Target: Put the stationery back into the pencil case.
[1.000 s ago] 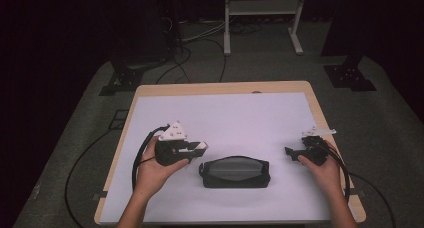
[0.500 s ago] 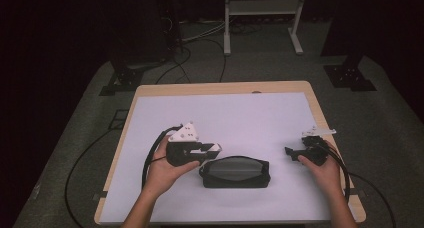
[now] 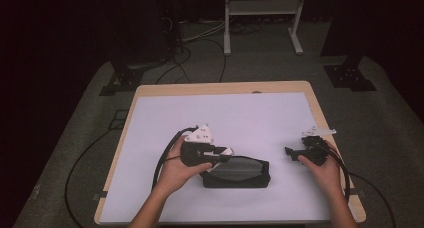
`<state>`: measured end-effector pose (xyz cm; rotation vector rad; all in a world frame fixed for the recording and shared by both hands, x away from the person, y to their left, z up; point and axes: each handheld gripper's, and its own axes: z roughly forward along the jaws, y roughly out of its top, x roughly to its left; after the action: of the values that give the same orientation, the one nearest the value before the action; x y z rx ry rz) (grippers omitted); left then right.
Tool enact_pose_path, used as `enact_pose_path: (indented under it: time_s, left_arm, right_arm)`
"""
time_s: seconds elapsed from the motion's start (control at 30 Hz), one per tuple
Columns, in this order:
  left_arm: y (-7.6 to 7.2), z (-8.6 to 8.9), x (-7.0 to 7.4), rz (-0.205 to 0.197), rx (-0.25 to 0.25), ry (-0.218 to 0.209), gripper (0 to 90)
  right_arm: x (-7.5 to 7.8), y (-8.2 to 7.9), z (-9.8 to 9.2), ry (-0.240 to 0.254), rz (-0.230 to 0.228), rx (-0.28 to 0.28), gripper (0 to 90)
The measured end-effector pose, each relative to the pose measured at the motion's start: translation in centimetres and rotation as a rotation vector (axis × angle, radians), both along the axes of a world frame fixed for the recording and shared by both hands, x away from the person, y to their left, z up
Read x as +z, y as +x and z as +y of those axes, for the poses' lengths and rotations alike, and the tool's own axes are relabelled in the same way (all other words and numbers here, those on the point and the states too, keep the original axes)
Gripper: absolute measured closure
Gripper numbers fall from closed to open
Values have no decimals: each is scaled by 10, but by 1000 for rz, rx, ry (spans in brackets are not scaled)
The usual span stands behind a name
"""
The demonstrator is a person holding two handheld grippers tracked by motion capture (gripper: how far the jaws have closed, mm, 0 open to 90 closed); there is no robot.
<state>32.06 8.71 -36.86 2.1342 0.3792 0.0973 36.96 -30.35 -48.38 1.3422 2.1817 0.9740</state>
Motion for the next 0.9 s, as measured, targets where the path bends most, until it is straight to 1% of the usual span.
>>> enact_pose_path:
  time_s: [0.2, 0.3, 0.43, 0.63, 0.77, 0.9]
  left_arm:
    - [2, -12, -8, 8, -26, 8, 713]
    - [3, -17, -12, 8, -43, 20, 714]
    - [4, -23, -17, 7, -56, 23, 714]
    - [5, -32, -28, 4, -77, 56, 713]
    - [5, -37, -35, 15, -82, 76, 713]
    - [6, -40, -40, 23, -88, 86, 713]
  right_arm:
    - [0, 0, 0, 1, 0, 0, 160]
    - [0, 0, 0, 1, 0, -1, 161]
    - [0, 0, 0, 0, 0, 0, 160]
    - [0, 0, 0, 0, 0, -1, 160]
    - [0, 0, 0, 0, 0, 0, 160]
    - [0, 0, 0, -1, -2, 1, 160]
